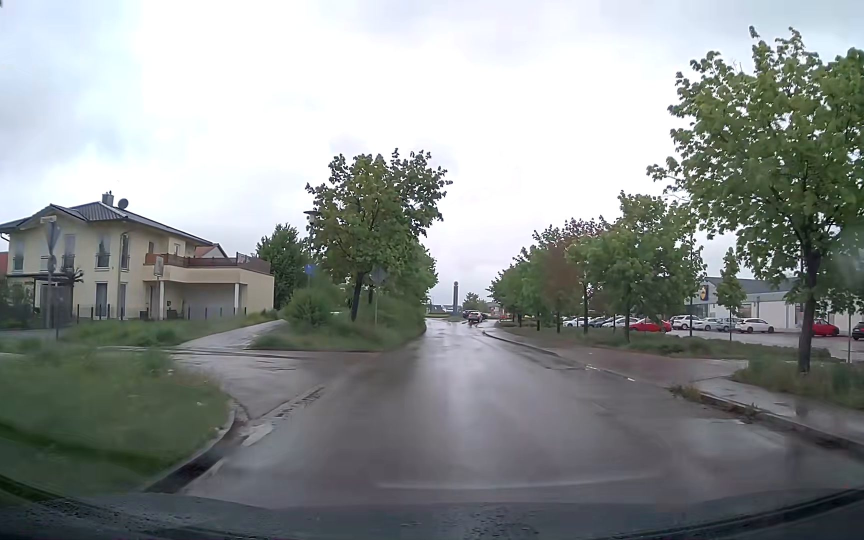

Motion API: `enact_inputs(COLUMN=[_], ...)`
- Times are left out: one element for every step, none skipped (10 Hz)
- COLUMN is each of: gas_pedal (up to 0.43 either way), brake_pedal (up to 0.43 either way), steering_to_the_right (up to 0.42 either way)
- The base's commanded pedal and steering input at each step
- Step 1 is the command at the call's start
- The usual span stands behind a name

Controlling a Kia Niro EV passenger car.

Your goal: Follow the waypoints while adhering to traffic rules and regulations

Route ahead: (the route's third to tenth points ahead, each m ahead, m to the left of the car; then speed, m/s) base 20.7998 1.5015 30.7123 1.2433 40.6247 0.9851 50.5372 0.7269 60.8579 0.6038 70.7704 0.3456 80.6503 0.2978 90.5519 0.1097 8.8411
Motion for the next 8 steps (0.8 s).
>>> enact_inputs(gas_pedal=[0.197, 0.197, 0.197, 0.197, 0.197, 0.197, 0.197, 0.197], brake_pedal=[0.000, 0.000, 0.000, 0.000, 0.000, 0.000, 0.000, 0.000], steering_to_the_right=[0.035, 0.035, 0.035, 0.035, 0.033, 0.030, 0.026, 0.022])
